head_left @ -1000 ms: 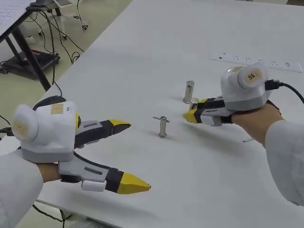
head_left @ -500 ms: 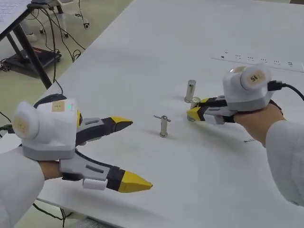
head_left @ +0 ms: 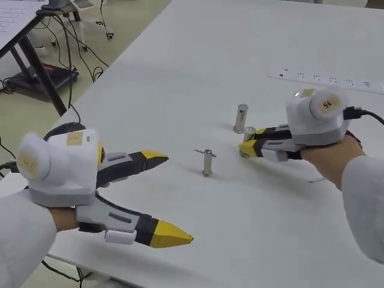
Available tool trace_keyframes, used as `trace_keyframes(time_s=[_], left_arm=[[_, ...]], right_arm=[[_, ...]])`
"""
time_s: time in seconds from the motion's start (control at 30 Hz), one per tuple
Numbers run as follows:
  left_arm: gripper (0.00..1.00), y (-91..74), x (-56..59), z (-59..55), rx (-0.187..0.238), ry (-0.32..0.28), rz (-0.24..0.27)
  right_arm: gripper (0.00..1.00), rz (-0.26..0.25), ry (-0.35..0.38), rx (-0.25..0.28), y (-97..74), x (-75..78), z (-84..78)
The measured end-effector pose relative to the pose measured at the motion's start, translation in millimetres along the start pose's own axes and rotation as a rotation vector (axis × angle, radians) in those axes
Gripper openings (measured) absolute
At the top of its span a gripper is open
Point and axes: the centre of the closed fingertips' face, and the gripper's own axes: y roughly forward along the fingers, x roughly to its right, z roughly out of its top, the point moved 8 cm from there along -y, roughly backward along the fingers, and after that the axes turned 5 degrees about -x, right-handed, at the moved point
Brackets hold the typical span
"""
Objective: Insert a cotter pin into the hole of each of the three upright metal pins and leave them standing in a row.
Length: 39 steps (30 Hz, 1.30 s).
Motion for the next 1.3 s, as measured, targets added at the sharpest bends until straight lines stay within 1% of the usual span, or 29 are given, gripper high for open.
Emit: trace_keyframes(time_s=[0.1,0.2,0.53,0.77,1.0,1.3], left_arm=[[0.97,1.2,0.8,1.2,-0.001,0.003,0.000],[0.97,2.2,1.8,2.7,0.001,0.004,-0.001],[0.97,6.6,7.1,5.7,0.002,0.017,-0.010],[0.96,13.9,13.2,8.3,0.012,0.025,-0.024],[0.96,19.1,17.7,11.3,0.020,0.032,-0.037],[0.96,16.9,21.5,13.4,0.019,0.044,-0.044]], right_arm=[[0.13,0.005,-0.004,-0.007,-5.6,-0.9,-3.4],[0.13,0.011,0.000,-0.001,-14.1,-2.7,-6.2],[0.13,0.019,-0.001,0.016,-40.0,-12.7,-7.2],[0.13,0.026,-0.020,0.018,-61.6,-24.7,-9.1],[0.13,0.030,-0.026,0.015,-79.0,-36.9,-14.1],[0.13,0.038,-0.029,0.019,-89.1,-54.4,-18.6]])
